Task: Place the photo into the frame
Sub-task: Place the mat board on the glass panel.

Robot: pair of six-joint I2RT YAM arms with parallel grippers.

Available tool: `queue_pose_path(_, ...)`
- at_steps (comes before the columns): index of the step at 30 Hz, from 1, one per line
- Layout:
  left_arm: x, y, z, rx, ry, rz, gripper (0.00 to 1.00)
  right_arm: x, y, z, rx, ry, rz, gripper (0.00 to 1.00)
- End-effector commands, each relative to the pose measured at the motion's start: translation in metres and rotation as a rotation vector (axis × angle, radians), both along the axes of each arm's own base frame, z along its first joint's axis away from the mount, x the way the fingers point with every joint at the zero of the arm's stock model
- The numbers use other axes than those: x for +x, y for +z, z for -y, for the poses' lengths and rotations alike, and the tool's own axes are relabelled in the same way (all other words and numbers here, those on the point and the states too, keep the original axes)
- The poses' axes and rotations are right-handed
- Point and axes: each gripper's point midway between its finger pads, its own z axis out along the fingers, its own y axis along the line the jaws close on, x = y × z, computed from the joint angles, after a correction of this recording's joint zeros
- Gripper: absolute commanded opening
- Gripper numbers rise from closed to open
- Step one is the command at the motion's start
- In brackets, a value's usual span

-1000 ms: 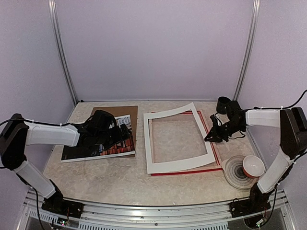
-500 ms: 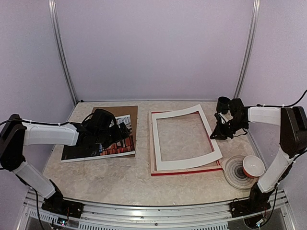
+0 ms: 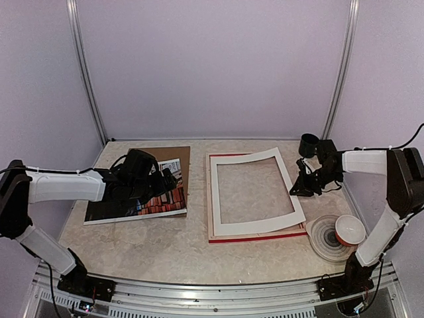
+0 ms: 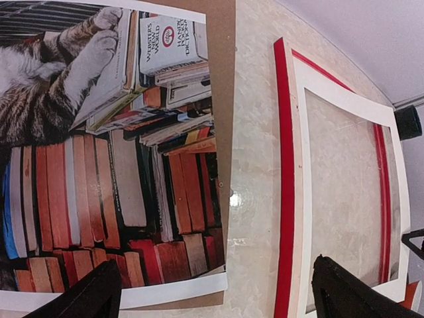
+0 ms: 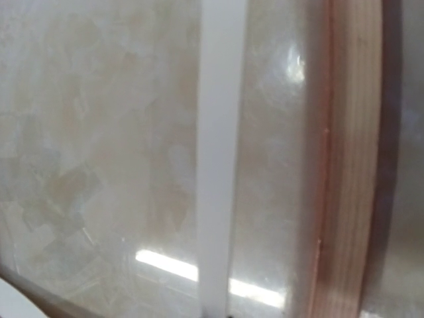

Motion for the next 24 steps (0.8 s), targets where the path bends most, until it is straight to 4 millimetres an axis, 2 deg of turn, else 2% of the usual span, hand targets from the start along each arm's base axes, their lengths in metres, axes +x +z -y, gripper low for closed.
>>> queue_pose_path(1,-0.001,0.012,0.003,-0.003,0.0,0.023,0.99,-0.001,0.009,0.001,0.028,-0.014,0.03,0.1)
queue_pose_path(8,-0.003,0.008,0.005,0.003,0.002,0.014,0.99,-0.001,0.009,-0.004,0.036,0.001,0.032,0.21)
queue_pose_path(12,-0.004,0.006,0.007,0.006,-0.003,0.009,0.99,0.0,0.006,-0.012,0.024,0.019,0.026,0.24)
queue_pose_path(16,-0.005,0.004,0.008,0.013,-0.003,0.007,0.99,0.002,0.005,-0.016,-0.022,0.036,0.024,0.32)
queue_pose_path(24,-0.005,0.002,0.008,0.015,-0.002,0.005,0.99,0.005,0.005,-0.016,-0.101,0.049,0.021,0.34)
